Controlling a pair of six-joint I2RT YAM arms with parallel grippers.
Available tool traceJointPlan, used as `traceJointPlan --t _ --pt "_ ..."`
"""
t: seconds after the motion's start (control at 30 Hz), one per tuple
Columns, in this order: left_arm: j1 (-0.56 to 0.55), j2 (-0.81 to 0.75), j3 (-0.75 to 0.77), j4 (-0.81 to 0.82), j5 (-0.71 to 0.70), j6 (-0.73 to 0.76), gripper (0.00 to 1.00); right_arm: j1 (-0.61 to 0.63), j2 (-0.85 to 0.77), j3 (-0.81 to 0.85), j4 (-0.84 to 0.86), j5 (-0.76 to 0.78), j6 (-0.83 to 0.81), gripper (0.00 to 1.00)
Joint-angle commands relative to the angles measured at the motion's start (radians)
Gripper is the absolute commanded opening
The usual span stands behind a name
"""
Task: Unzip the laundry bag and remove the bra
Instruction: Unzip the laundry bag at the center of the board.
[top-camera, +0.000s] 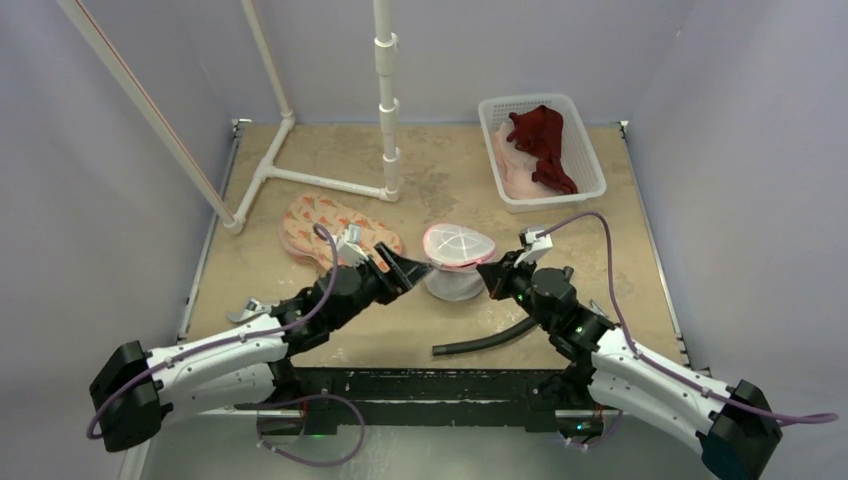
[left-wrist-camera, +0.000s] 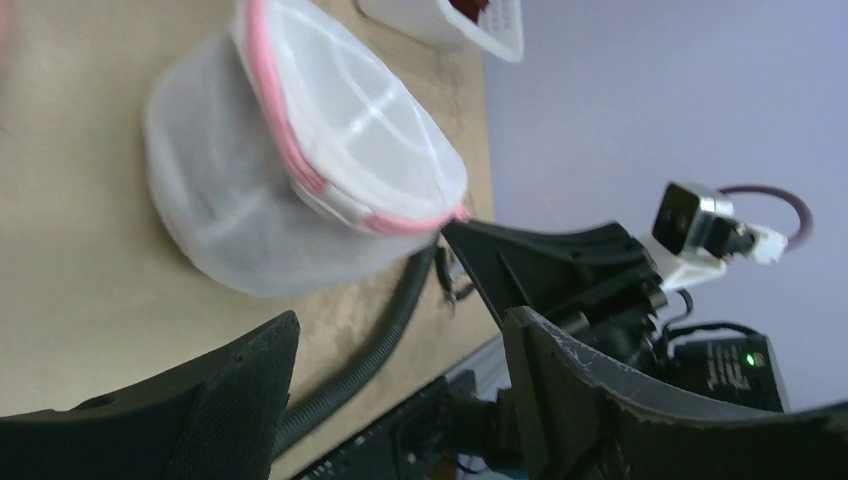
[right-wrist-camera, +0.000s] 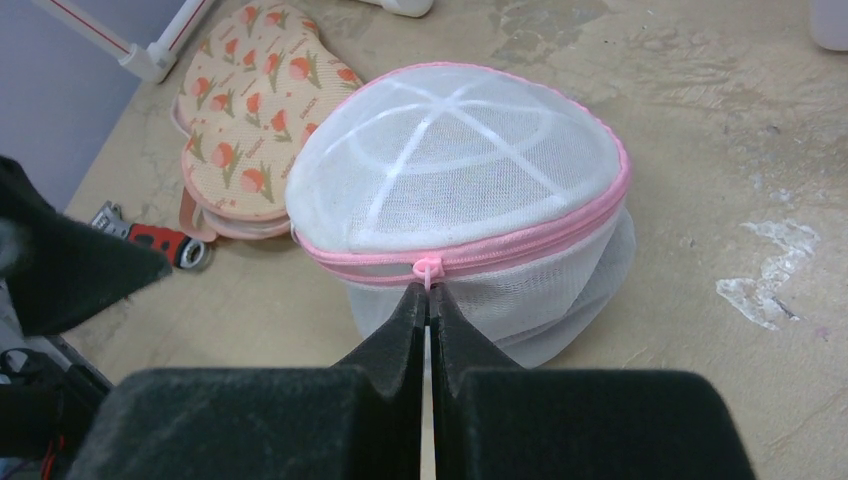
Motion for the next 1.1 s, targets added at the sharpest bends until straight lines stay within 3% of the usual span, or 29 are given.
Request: traceJointPlan --t 0.0,0.33,0.7,0.83,1.03,1.07 --pt "-0.188 0.084 0.069 0.049 -0.22 -0.22 0.73 0.002 0.006 -0.007 0.049 -0.013 -0.011 0.0" --pt "-0.229 0.343 0.157 0.164 -0.317 -0.388 0.71 0.002 -0.002 -0.005 0.027 -0.018 -0.013 0.0" --pt "-0.146 0.524 0.248 0.226 -0.238 -0.4 0.6 0.002 0.003 -0.007 0.037 -0.042 -0.016 0.0" --pt "-0.129 0.559 0.248 0.237 -0.212 -0.392 0.46 0.002 0.004 -0.008 0.046 -0.056 -0.023 0.0" --pt "-0.077 0.537 0.225 0.245 -0.153 -0.309 0.01 0.002 0.019 -0.005 0.092 -0.114 -0.04 0.0" --pt "-0.066 0.517 0.223 0.226 -0.151 -0.285 0.0 0.002 0.023 -0.003 0.102 -0.123 -0.043 0.0"
